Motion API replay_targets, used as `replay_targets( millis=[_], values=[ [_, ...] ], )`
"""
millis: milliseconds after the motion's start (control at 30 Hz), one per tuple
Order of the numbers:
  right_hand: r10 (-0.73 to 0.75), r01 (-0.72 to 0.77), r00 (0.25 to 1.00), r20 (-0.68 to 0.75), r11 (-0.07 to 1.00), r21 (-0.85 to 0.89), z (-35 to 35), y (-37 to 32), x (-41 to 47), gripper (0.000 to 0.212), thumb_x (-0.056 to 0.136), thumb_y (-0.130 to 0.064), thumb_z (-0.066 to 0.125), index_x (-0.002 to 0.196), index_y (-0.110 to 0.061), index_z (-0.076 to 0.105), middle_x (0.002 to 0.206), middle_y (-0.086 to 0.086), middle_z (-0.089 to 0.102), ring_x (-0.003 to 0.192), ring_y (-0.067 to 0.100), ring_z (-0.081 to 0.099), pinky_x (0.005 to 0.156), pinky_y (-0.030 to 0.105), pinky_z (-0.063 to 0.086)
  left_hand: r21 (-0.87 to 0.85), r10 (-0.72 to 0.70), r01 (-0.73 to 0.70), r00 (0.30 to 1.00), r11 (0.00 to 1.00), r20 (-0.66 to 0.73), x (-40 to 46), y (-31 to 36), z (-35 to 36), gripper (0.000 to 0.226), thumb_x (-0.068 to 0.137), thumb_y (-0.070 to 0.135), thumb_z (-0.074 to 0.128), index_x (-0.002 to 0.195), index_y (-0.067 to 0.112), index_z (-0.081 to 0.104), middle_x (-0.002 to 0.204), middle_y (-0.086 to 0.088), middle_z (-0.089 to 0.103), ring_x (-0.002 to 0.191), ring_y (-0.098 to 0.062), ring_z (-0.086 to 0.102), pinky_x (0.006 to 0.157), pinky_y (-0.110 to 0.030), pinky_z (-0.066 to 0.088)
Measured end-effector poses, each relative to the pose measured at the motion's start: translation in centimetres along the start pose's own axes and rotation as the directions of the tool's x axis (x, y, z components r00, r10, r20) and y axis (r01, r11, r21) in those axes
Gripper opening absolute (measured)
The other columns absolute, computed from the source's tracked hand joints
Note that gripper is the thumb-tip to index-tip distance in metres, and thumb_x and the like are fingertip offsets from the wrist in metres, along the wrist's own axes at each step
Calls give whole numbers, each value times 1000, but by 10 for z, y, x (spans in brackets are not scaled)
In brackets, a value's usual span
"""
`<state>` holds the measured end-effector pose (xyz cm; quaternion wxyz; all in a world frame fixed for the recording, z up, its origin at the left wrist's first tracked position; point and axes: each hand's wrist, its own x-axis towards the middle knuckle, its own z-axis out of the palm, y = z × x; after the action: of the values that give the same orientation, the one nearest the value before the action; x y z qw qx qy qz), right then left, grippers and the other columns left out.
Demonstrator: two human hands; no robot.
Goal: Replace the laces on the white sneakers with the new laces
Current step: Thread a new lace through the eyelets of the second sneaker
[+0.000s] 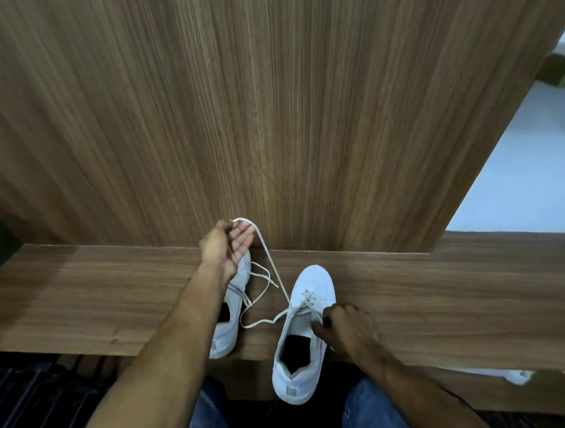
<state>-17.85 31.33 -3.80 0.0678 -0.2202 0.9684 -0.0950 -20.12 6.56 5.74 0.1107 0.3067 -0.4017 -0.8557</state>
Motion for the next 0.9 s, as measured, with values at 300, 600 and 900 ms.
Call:
replay_targets(
  millis=[300,600,900],
  values=[
    [86,-88,996,30,993,80,7,-2,-5,47,89,-54,44,88,-15,68,95,4,72,93,25,67,72,31,47,671,-193,185,979,718,-63,-32,-117,-37,24,92,23,59,71,13,57,58,-5,51,34,-8,40,37,-16,28],
    [101,-106,994,50,990,98,11,-8,-6,42,91,-50,43,89,-15,67,99,6,71,96,27,65,74,31,47,660,-99,71,995,748,5,-27,-111,-6,35,91,-6,54,59,6,46,54,-8,48,32,-7,47,35,-15,35],
    [86,-89,995,40,993,79,16,-5,-4,39,91,-45,44,91,-14,68,101,5,71,96,26,66,77,32,49,170,118,-107,992,980,-55,0,22,32,16,96,6,52,83,12,61,54,-1,65,47,-11,66,47,-23,56]
  ],
)
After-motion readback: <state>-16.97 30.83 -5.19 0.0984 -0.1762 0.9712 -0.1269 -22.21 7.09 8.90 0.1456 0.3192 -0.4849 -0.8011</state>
